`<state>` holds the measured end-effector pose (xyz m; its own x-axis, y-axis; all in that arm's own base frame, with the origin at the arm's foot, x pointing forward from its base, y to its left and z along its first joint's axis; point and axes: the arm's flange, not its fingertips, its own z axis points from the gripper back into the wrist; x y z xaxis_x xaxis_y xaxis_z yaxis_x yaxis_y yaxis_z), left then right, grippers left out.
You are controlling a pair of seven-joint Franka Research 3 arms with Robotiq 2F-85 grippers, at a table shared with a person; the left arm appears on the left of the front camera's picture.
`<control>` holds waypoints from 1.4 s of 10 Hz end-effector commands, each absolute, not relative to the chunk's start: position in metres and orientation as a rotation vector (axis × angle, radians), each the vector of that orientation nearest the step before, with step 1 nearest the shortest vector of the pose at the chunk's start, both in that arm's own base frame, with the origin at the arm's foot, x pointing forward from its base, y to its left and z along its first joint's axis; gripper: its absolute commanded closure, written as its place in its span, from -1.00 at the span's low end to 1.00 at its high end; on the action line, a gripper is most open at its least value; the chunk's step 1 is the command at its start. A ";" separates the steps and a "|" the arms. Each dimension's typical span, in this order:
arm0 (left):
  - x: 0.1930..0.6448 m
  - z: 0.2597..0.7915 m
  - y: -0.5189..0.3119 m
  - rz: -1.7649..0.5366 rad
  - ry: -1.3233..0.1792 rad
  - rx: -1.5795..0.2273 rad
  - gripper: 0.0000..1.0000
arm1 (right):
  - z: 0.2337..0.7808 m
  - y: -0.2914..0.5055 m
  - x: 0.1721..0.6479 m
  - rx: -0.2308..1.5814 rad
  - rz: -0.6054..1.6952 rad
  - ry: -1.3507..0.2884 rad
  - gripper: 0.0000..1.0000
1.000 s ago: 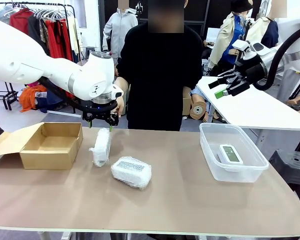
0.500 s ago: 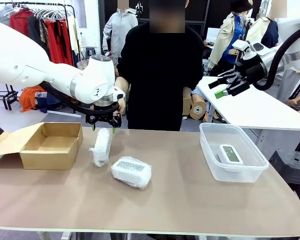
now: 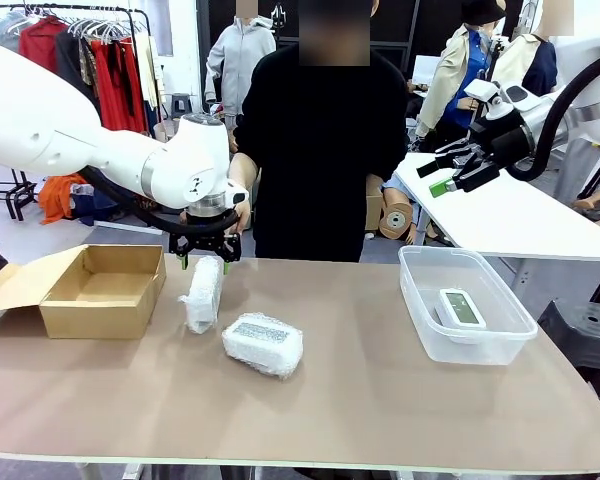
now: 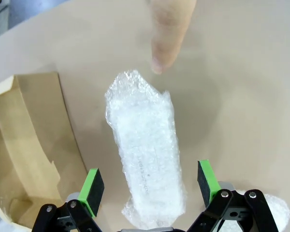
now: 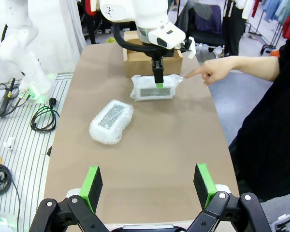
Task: Separate and place wrapped and unwrapped clocks.
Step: Pick up the Digital clock indicated by the person.
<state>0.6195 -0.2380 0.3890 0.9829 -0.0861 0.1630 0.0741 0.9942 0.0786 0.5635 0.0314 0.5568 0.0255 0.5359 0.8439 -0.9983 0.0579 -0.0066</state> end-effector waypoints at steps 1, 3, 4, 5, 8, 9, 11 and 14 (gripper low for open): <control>0.625 0.382 -0.237 -0.040 -0.128 0.067 -1.00 | 0.558 0.031 0.563 0.746 1.383 -0.809 -1.00; 0.625 0.371 -0.238 -0.021 -0.102 0.073 -1.00 | 0.558 0.031 0.563 0.746 1.383 -0.809 -1.00; 0.627 0.366 -0.237 -0.024 -0.100 0.068 -1.00 | 0.558 0.031 0.563 0.746 1.383 -0.809 -1.00; 0.630 0.361 -0.236 -0.025 -0.102 0.065 -1.00 | 0.558 0.031 0.563 0.746 1.383 -0.809 -1.00; 0.634 0.350 -0.234 -0.043 -0.103 0.065 -0.71 | 0.558 0.031 0.563 0.746 1.383 -0.809 -1.00; 0.633 0.349 -0.234 -0.036 -0.102 0.078 -0.33 | 0.558 0.031 0.563 0.746 1.383 -0.809 -1.00; 0.632 0.348 -0.235 -0.024 -0.080 0.100 0.43 | 0.558 0.031 0.563 0.746 1.383 -0.809 -1.00; 0.624 0.357 -0.238 -0.005 -0.094 0.096 1.00 | 0.558 0.031 0.563 0.746 1.383 -0.809 -1.00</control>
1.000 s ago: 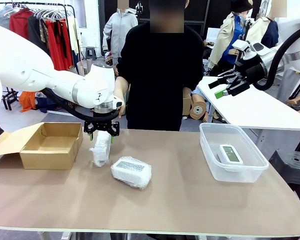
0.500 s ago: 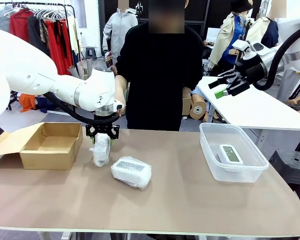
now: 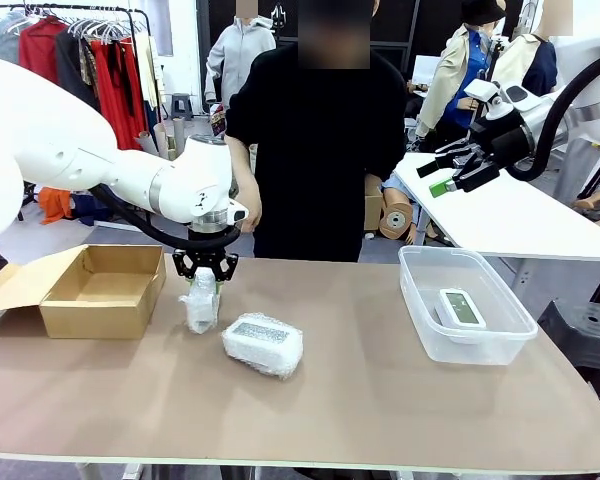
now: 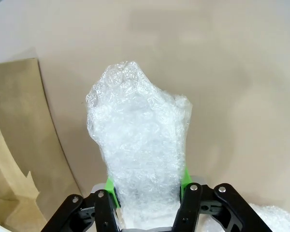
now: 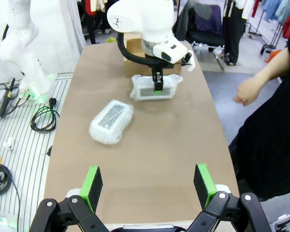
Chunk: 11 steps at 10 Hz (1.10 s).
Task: Separate and place wrapped and unwrapped clocks.
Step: Pick up the Digital clock indicated by the person.
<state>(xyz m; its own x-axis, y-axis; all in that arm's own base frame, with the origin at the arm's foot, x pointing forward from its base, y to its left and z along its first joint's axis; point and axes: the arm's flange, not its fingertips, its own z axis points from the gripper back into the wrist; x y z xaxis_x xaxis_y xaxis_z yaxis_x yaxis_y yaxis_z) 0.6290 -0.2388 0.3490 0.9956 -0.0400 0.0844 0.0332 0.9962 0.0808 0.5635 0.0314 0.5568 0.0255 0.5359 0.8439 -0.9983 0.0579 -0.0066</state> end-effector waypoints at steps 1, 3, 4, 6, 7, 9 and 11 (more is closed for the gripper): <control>0.620 0.361 -0.242 -0.028 -0.067 0.082 1.00 | 0.558 0.031 0.563 0.746 1.383 -0.809 -1.00; 0.609 0.382 -0.249 -0.033 -0.086 0.098 1.00 | 0.558 0.031 0.563 0.746 1.383 -0.809 -1.00; 0.599 0.399 -0.253 -0.047 -0.086 0.099 1.00 | 0.558 0.031 0.563 0.746 1.383 -0.809 -1.00; 0.579 0.433 -0.258 -0.068 -0.132 0.115 1.00 | 0.558 0.031 0.563 0.746 1.383 -0.809 -1.00; 0.571 0.454 -0.260 -0.046 -0.134 0.142 1.00 | 0.558 0.031 0.563 0.746 1.383 -0.809 -1.00; 0.561 0.493 -0.267 -0.078 -0.168 0.141 1.00 | 0.558 0.031 0.563 0.746 1.383 -0.809 -1.00; 0.559 0.524 -0.277 -0.062 -0.209 0.197 1.00 | 0.558 0.031 0.563 0.746 1.383 -0.809 -1.00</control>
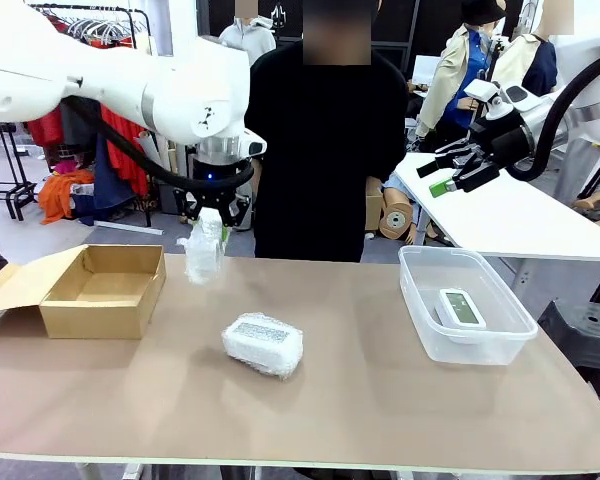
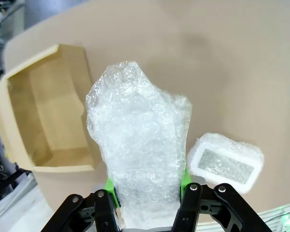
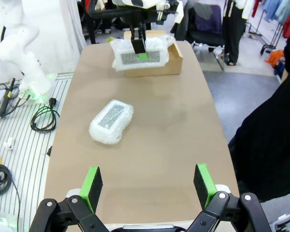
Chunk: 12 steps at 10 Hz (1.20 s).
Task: Separate and place wrapped and unwrapped clocks.
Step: Pick up the Digital clock indicated by the person.
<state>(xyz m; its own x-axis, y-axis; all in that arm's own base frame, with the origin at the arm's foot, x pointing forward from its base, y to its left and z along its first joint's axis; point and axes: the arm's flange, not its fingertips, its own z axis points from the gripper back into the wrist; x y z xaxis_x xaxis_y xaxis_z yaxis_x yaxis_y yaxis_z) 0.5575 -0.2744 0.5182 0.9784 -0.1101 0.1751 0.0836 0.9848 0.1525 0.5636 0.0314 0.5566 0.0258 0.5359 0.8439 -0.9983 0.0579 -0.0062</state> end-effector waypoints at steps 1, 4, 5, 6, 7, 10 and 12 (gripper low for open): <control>0.558 0.538 -0.279 -0.061 -0.221 0.208 1.00 | 0.558 0.031 0.563 0.746 1.383 -0.809 -1.00; 0.550 0.577 -0.285 -0.064 -0.288 0.231 1.00 | 0.558 0.031 0.563 0.746 1.383 -0.809 -1.00; 0.546 0.585 -0.283 -0.059 -0.305 0.223 1.00 | 0.558 0.031 0.563 0.746 1.383 -0.809 -1.00; 0.543 0.594 -0.281 -0.047 -0.329 0.219 1.00 | 0.558 0.031 0.563 0.746 1.383 -0.809 -1.00; 0.539 0.605 -0.279 -0.044 -0.342 0.211 1.00 | 0.558 0.031 0.563 0.746 1.383 -0.809 -1.00; 0.527 0.623 -0.283 -0.065 -0.380 0.198 1.00 | 0.558 0.031 0.563 0.746 1.383 -0.809 -1.00; 0.526 0.625 -0.282 -0.082 -0.381 0.193 1.00 | 0.558 0.031 0.563 0.746 1.383 -0.809 -1.00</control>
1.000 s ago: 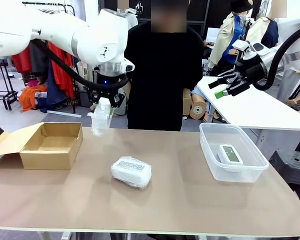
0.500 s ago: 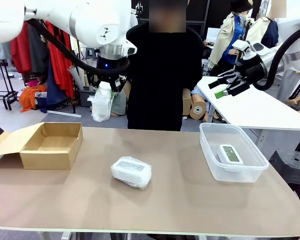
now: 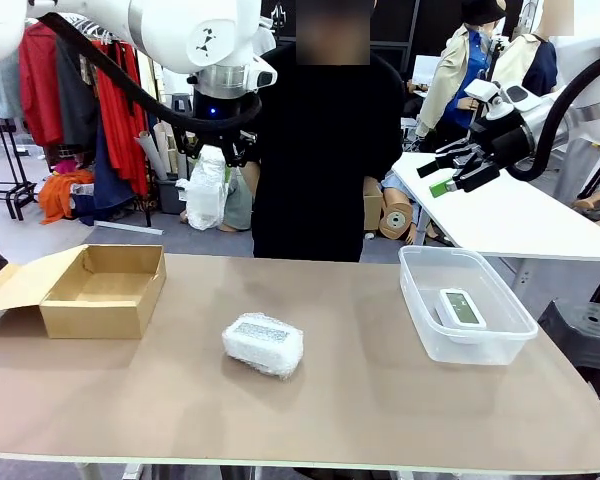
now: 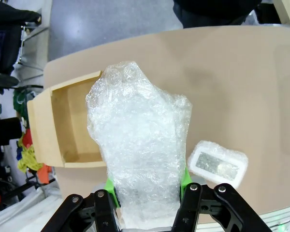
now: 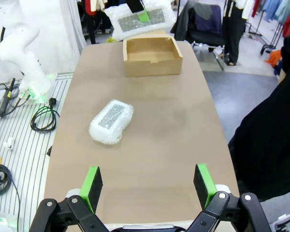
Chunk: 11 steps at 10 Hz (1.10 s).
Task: Separate and place wrapped and unwrapped clocks.
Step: Pick up the Digital clock indicated by the person, then if the picked Digital clock is wrapped, place it in the Package Box ; if not, place it in the Organizing box.
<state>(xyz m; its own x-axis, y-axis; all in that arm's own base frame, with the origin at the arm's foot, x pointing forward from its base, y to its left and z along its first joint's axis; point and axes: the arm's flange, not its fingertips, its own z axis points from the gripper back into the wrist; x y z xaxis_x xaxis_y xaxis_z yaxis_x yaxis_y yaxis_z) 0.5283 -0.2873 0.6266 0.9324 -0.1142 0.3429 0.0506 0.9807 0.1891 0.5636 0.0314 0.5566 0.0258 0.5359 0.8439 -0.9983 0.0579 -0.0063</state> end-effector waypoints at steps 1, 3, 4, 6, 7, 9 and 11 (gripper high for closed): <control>0.530 0.626 -0.286 -0.082 -0.358 0.181 1.00 | 0.558 0.031 0.563 0.746 1.383 -0.809 -1.00; 0.530 0.626 -0.286 -0.082 -0.358 0.181 1.00 | 0.558 0.031 0.563 0.746 1.383 -0.809 -1.00; 0.530 0.626 -0.286 -0.082 -0.358 0.181 1.00 | 0.558 0.031 0.563 0.746 1.383 -0.809 -1.00; 0.530 0.626 -0.286 -0.082 -0.358 0.181 1.00 | 0.558 0.031 0.563 0.746 1.383 -0.809 -1.00; 0.530 0.626 -0.286 -0.082 -0.358 0.181 1.00 | 0.558 0.031 0.563 0.746 1.383 -0.809 -1.00; 0.530 0.626 -0.286 -0.082 -0.358 0.181 1.00 | 0.558 0.031 0.563 0.746 1.383 -0.809 -1.00; 0.530 0.626 -0.286 -0.082 -0.358 0.181 1.00 | 0.558 0.031 0.563 0.746 1.383 -0.809 -1.00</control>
